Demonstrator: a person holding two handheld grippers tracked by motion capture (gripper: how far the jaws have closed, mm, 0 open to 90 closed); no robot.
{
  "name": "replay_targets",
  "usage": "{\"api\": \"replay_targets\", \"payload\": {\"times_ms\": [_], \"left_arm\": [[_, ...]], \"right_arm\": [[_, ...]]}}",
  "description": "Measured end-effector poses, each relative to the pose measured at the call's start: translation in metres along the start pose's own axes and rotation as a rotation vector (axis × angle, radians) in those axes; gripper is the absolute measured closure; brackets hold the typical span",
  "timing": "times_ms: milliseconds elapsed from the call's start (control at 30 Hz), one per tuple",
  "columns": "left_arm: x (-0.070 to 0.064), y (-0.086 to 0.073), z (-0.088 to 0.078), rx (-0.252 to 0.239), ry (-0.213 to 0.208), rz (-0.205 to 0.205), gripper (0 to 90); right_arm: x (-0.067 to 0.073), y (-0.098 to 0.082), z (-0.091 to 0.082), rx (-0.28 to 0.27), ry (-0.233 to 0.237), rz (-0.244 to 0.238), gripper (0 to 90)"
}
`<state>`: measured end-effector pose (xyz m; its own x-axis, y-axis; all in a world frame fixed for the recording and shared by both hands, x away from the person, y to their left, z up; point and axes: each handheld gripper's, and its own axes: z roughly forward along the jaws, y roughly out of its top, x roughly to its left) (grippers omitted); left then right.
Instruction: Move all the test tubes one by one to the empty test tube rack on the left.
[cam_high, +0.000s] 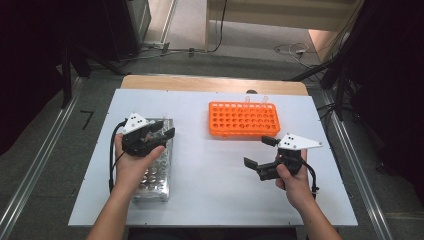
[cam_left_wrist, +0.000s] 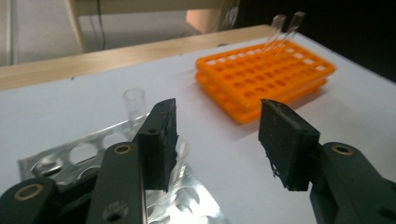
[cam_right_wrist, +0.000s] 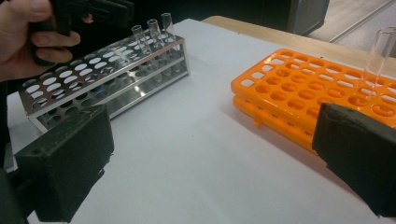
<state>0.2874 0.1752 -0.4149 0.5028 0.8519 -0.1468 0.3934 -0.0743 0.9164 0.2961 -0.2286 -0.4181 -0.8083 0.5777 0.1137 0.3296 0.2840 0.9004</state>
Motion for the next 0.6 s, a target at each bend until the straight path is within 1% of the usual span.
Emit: {"api": "replay_targets", "payload": {"times_ms": [200, 300, 400, 500, 533, 600], "left_arm": [[-0.014, 0.003, -0.009, -0.061, -0.069, 0.005, 33.6], [-0.022, 0.002, -0.010, -0.066, -0.101, 0.027, 28.5], [-0.028, 0.000, -0.009, -0.070, -0.144, 0.029, 23.0], [-0.035, -0.001, -0.007, -0.063, -0.166, 0.035, 14.5], [-0.037, -0.001, -0.006, -0.064, -0.168, 0.038, 11.9], [-0.039, -0.001, -0.006, -0.067, -0.192, 0.040, 8.7]], "right_arm": [[-0.002, 0.001, -0.001, -0.005, -0.013, 0.003, 0.0], [-0.006, 0.003, -0.001, -0.006, -0.027, 0.001, 0.0], [-0.011, 0.004, 0.000, -0.011, -0.037, 0.014, 0.0], [-0.017, 0.006, 0.002, -0.014, -0.053, 0.020, 0.0], [-0.020, 0.007, 0.003, -0.015, -0.055, 0.021, 0.0], [-0.025, 0.008, 0.004, -0.018, -0.065, 0.030, 0.0]]}}
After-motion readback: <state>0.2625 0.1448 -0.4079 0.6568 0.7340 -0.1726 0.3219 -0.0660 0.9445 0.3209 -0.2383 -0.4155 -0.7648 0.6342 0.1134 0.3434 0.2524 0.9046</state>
